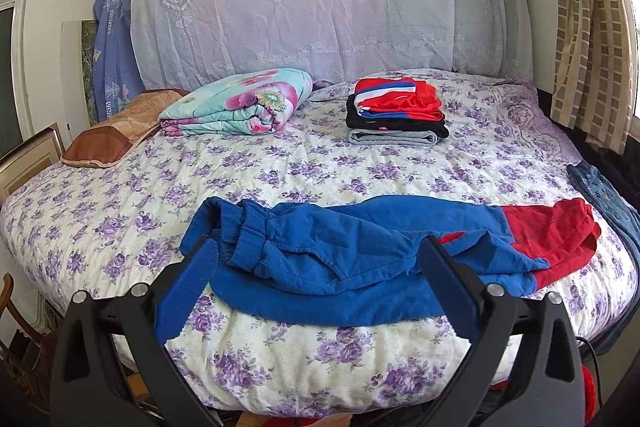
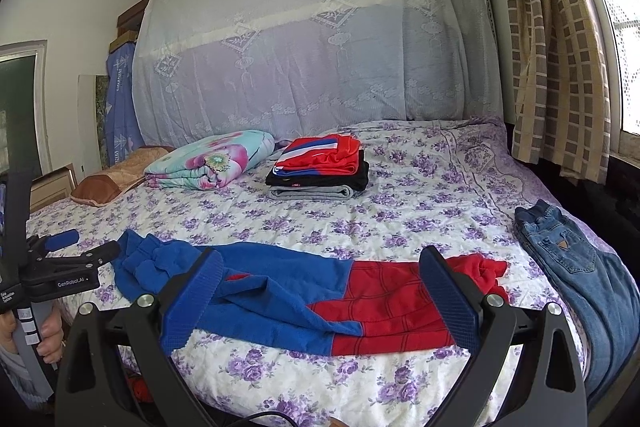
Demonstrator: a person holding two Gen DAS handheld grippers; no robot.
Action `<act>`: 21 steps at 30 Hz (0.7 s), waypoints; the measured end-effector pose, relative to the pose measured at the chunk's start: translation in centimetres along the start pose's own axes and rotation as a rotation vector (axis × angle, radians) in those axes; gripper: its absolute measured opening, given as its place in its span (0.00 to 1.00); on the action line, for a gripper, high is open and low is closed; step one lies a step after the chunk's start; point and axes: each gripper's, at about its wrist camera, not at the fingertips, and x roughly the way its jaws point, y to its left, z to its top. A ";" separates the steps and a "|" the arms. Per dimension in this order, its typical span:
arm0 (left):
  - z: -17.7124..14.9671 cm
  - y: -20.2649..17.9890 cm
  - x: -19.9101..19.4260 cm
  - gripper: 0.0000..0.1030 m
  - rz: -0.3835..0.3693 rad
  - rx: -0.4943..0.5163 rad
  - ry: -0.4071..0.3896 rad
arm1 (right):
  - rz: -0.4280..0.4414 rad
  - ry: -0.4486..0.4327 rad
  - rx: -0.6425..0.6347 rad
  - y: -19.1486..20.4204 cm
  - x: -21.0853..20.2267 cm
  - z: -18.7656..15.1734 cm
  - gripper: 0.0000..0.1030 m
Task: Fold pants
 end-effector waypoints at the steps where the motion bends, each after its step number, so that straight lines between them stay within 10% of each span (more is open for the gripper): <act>1: 0.0 0.0 0.0 0.95 0.000 0.000 0.000 | 0.000 0.000 -0.001 0.0 0.0 0.0 0.96; 21: -0.1 0.2 0.1 0.95 -0.001 0.000 0.001 | -0.002 -0.004 0.004 -0.3 -0.1 0.2 0.96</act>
